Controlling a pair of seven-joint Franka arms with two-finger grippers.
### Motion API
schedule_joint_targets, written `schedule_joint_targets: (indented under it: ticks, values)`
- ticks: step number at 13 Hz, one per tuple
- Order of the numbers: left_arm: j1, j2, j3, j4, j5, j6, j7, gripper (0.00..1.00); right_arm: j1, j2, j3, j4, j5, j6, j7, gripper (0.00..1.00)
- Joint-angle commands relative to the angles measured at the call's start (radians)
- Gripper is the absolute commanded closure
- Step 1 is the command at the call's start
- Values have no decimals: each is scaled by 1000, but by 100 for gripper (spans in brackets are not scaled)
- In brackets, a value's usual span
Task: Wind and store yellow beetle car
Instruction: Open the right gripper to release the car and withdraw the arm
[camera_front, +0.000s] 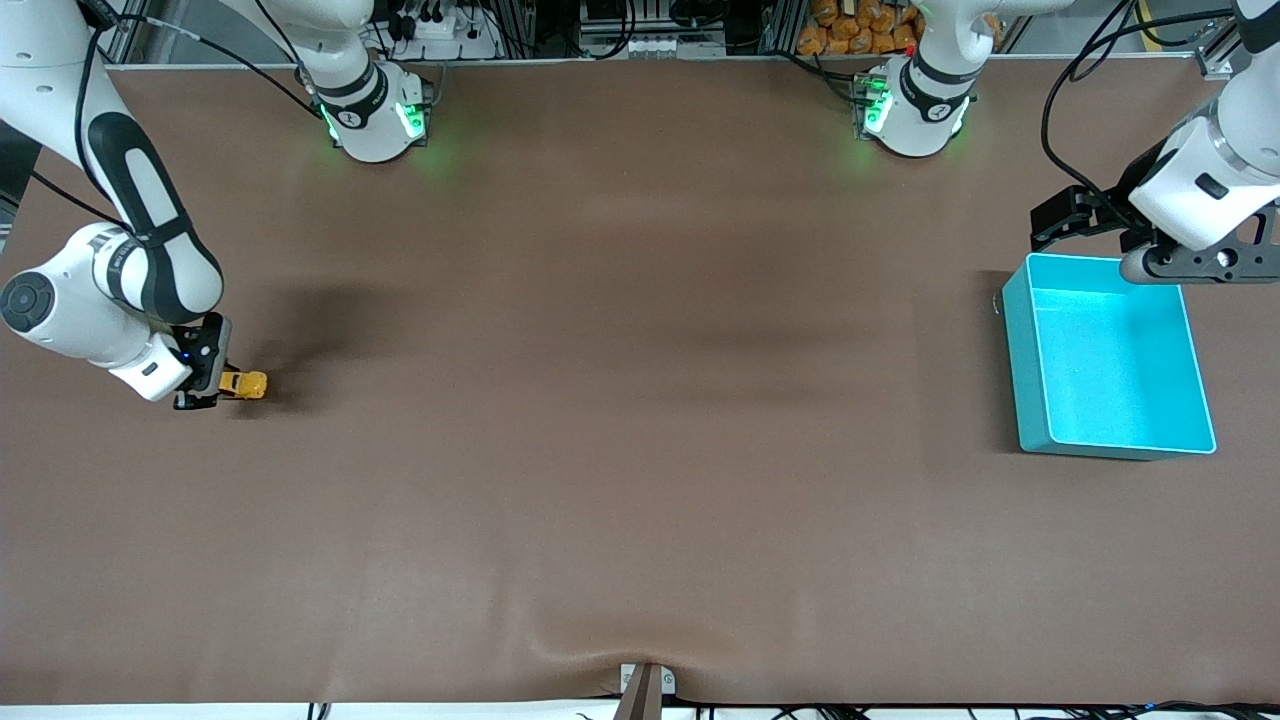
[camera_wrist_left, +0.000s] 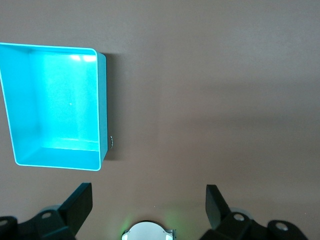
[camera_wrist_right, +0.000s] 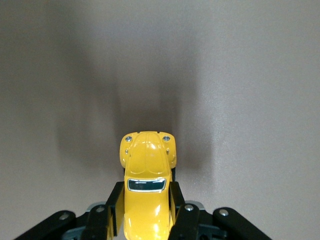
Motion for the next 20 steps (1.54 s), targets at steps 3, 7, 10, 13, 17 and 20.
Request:
schedule_joint_targets:
  ticks: [3,7,10,13,17,20]
  values:
    - [4,2,1,9,-18,3,-14,0,-38,74,11,58,-4,21,-16,51]
    - [5,2,4,9,-18,3,-11,0,-40,74,13,227,11,-227,-7,16]
    - [7,0,4,9,-22,3,-10,0,-46,74,11,343,60,-393,-7,0]
    - [26,-1,4,11,-19,3,3,0,-72,74,13,374,68,-442,22,0]
    - [27,2,4,11,-19,3,4,0,-87,74,13,373,88,-443,24,0]
    - [28,2,4,9,-16,3,6,0,-87,79,13,373,88,-443,24,0]
